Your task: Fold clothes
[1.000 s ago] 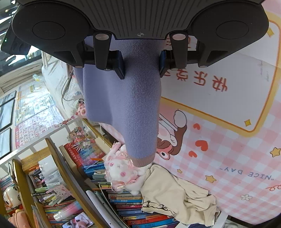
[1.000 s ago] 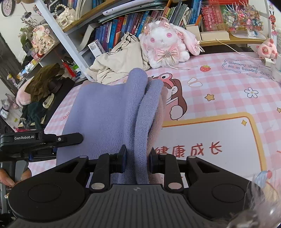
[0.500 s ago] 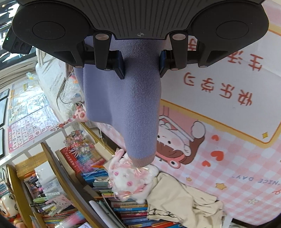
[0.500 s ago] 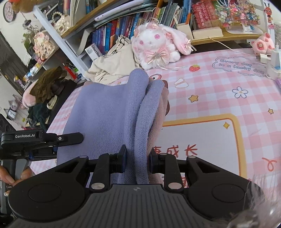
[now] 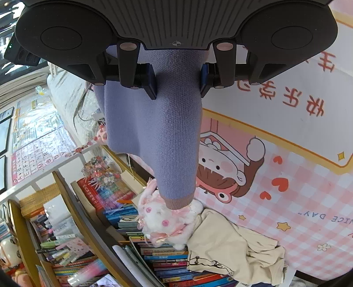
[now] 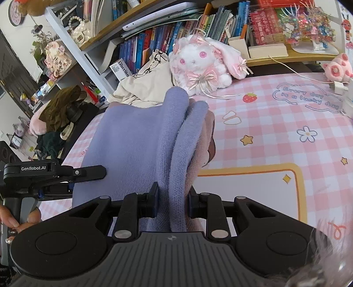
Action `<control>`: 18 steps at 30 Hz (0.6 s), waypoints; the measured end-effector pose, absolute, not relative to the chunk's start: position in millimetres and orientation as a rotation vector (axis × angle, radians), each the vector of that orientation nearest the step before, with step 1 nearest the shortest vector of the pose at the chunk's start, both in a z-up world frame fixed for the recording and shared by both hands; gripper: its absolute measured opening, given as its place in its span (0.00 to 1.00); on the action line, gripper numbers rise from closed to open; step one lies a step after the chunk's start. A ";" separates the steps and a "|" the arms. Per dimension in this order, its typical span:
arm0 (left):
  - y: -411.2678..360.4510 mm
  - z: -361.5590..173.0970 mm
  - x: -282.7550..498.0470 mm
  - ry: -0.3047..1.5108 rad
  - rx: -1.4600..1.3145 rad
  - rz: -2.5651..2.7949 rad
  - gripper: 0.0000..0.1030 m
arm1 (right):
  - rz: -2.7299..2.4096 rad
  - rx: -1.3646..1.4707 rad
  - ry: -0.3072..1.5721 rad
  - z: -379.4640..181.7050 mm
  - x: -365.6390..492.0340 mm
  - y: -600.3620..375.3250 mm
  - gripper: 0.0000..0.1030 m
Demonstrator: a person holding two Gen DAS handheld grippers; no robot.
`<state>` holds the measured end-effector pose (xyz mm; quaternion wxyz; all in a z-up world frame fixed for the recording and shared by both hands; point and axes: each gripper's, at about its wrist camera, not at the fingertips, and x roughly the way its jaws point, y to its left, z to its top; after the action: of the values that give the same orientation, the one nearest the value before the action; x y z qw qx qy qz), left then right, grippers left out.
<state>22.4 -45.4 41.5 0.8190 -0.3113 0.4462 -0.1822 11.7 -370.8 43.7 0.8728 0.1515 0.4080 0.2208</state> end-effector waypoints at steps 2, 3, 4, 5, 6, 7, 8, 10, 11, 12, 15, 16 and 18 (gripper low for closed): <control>-38.7 41.6 27.3 0.948 -0.666 -0.399 0.36 | 0.456 0.307 0.850 45.2 16.0 -363.3 0.22; -34.4 40.8 30.3 0.947 -0.671 -0.406 0.36 | 0.451 0.305 0.848 46.0 17.7 -359.3 0.22; -30.6 39.7 33.3 0.950 -0.678 -0.412 0.36 | 0.446 0.303 0.845 46.8 19.3 -355.4 0.22; -26.2 38.6 37.1 0.955 -0.684 -0.417 0.36 | 0.441 0.301 0.847 47.2 21.1 -350.8 0.22; -22.0 38.1 41.3 0.961 -0.685 -0.422 0.36 | 0.436 0.299 0.848 47.6 22.9 -346.3 0.22; -18.0 37.6 45.5 0.966 -0.684 -0.427 0.36 | 0.432 0.297 0.849 47.9 24.8 -341.7 0.22; -13.9 37.1 49.2 0.970 -0.682 -0.431 0.35 | 0.428 0.297 0.851 47.5 27.6 -336.6 0.22; -4.7 35.6 56.9 0.979 -0.679 -0.439 0.35 | 0.420 0.296 0.856 46.7 33.3 -326.2 0.22; 0.7 34.6 61.3 0.982 -0.681 -0.443 0.35 | 0.416 0.298 0.858 46.4 36.6 -320.1 0.22; 6.0 33.4 65.8 0.985 -0.682 -0.446 0.35 | 0.414 0.298 0.860 45.9 40.0 -314.0 0.22; 23.5 29.7 80.1 0.995 -0.684 -0.454 0.35 | 0.408 0.297 0.867 44.5 51.3 -295.4 0.22; 30.7 28.4 85.7 0.996 -0.685 -0.455 0.35 | 0.407 0.296 0.869 44.0 55.7 -288.8 0.22; 44.0 25.8 96.6 0.996 -0.688 -0.455 0.35 | 0.408 0.286 0.871 42.8 66.6 -273.5 0.22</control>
<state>96.6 44.0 25.8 0.7981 -0.3207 0.4639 -0.2120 66.6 -273.5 42.8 0.8767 0.1369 0.4176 0.1955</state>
